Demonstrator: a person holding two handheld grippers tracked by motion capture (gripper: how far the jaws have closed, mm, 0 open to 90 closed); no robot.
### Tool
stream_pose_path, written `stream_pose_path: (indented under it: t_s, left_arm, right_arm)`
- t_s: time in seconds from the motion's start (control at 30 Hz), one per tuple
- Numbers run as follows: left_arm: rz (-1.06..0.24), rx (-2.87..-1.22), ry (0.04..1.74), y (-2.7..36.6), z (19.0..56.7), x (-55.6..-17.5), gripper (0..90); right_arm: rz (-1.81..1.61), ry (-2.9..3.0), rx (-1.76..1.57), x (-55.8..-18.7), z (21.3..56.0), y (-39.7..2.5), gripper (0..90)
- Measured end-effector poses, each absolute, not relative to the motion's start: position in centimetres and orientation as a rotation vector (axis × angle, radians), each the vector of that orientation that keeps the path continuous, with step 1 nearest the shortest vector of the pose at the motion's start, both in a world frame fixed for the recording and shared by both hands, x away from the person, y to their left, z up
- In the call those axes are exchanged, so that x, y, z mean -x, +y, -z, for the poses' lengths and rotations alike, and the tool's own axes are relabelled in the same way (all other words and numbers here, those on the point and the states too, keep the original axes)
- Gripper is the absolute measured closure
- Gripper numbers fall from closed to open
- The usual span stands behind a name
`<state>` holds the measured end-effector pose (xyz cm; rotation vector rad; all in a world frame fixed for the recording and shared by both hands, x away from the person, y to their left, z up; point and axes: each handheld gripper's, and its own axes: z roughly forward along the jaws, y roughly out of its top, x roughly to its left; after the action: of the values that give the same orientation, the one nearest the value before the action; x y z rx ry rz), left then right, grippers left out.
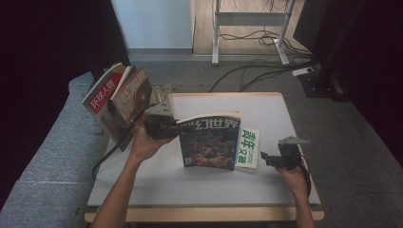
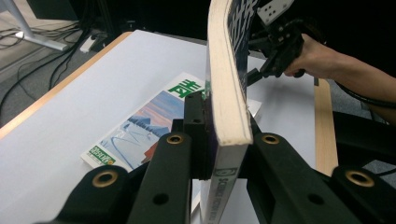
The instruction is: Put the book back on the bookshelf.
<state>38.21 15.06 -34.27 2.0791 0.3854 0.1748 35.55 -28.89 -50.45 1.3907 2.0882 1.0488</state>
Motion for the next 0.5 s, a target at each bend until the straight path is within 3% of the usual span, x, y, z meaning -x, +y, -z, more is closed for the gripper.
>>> stream_pose_path:
  t_s: [0.17, 0.5]
  left_arm:
    - [-0.148, -2.079, 0.389, 15.1, 34.2, -38.3, 81.9]
    - [-0.171, -2.074, 0.384, 15.0, 34.3, -38.2, 81.9]
  right_arm:
    - [-0.961, 2.094, -1.425, -35.6, 52.1, -28.8, 0.7]
    - [-0.898, 2.111, -1.429, -35.7, 53.6, -28.7, 0.0]
